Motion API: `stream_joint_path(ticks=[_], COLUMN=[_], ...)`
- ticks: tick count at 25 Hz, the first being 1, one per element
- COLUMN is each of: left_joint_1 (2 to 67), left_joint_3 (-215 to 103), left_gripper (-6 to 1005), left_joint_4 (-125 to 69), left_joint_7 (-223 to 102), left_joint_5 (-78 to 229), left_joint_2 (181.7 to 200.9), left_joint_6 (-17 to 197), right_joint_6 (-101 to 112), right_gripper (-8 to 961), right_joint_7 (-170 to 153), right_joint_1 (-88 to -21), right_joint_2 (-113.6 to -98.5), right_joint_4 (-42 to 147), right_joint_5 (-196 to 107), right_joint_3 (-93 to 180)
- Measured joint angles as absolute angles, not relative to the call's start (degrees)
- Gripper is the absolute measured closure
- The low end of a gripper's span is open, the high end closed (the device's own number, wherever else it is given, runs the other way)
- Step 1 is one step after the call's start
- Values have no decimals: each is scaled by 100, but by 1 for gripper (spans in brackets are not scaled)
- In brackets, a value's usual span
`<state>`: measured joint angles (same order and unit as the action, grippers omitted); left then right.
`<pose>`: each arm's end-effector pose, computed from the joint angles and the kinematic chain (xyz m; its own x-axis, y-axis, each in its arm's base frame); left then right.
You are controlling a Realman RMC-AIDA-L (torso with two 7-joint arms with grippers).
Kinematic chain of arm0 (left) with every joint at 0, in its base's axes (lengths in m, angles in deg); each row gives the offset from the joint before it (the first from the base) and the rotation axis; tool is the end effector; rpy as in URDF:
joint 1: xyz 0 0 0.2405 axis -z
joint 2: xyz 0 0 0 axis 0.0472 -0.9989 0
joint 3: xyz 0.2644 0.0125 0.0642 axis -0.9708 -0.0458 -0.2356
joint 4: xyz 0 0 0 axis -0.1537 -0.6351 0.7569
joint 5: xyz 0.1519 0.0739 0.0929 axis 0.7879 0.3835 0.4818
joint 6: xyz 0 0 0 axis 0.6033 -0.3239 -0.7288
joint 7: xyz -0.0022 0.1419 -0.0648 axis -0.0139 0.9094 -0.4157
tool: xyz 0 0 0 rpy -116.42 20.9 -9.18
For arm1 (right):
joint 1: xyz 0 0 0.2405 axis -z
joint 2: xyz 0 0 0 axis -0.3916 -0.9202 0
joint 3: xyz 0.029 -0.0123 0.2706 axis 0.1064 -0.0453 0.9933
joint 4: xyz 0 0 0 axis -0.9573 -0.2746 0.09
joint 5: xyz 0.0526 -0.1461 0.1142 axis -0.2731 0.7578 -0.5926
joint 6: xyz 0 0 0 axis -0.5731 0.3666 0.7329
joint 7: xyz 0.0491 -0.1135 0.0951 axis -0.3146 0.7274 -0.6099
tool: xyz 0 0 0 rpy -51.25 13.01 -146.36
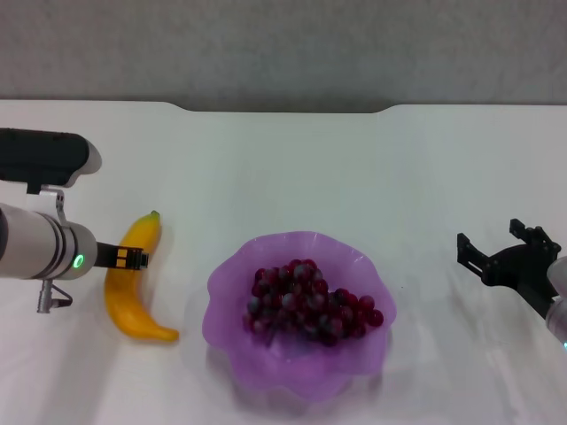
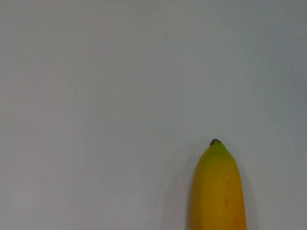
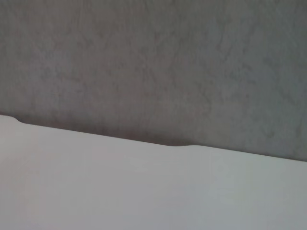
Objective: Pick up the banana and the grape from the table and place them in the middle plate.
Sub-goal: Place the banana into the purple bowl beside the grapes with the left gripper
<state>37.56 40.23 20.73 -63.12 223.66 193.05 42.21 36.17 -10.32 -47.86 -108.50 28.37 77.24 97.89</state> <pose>-0.3000 0.4110 -0.0356 0.4647 0.8176 0.3401 0.7055 -0.1098 -0.7001 0.3412 0.3526 -0.0547 0.7762 -0.2829 -0.5635 -0.6281 -0.2683 -0.7304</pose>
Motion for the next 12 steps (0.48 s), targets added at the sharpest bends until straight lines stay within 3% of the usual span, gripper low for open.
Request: stream_joint_path(ticks=[12], left_joint_1=[3693], left_joint_3=[4478], left_gripper=[507], left_joint_4=[2918], left_joint_7=[-5761], left_joint_5=[22833], left_joint_2=[19268], left_joint_6=[3407], right_joint_6=[3601], right_gripper=[61], right_joint_7=[-1018], right_joint_1=[-4769], right_joint_2=[-10850], right_joint_4=[2866], right_joint_5=[7727], right_joint_3=[9789])
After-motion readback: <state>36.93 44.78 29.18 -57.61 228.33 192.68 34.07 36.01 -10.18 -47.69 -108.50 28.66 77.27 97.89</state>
